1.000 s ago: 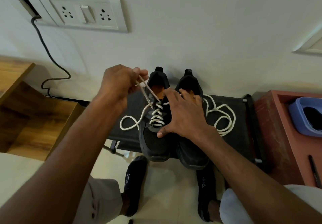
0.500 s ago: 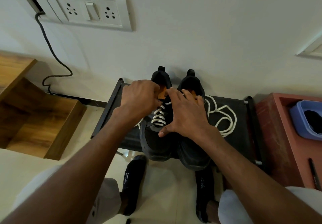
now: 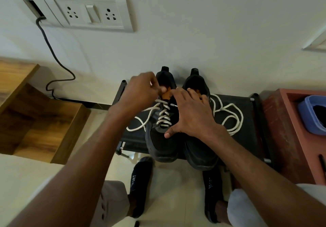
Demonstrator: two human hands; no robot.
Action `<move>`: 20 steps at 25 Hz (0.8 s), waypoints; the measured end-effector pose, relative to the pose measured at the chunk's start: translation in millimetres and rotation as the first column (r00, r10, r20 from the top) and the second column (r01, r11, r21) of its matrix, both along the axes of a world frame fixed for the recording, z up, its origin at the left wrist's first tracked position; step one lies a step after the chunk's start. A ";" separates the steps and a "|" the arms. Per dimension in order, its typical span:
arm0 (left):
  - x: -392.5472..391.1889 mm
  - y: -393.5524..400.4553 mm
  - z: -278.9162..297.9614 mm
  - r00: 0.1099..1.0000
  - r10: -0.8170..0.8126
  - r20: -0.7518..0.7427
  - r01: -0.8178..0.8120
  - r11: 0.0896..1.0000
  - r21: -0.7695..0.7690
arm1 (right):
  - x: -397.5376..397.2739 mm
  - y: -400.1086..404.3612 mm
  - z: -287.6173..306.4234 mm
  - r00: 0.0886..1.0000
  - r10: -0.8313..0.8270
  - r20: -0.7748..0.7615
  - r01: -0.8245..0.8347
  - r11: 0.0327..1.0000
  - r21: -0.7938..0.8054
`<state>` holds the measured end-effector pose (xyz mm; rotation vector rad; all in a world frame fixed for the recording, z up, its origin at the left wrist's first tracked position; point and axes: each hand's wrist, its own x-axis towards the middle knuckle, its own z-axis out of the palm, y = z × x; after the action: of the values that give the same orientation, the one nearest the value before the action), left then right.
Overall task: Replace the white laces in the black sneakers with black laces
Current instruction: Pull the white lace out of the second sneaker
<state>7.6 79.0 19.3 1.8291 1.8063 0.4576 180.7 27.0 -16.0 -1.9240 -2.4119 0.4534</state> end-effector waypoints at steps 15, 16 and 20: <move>-30.4 7.5 7.6 0.937 0.340 0.082 -0.303 0.906 -0.294 | -0.1 1.2 -1.1 1.000 0.010 0.008 -0.010 1.000 -0.024; -33.2 3.5 5.8 0.964 0.238 -0.115 -0.259 0.936 -0.237 | -0.7 1.9 -0.1 1.000 0.015 0.007 -0.015 0.999 -0.045; -25.5 -5.8 6.6 0.924 0.050 -0.380 -0.150 0.960 -0.236 | -13.5 10.2 9.4 0.995 -0.065 -0.079 0.066 0.998 0.012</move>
<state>-18.0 73.3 25.9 1.7248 2.1008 -0.1042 167.3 37.2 -6.6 -1.9347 -2.2901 0.4977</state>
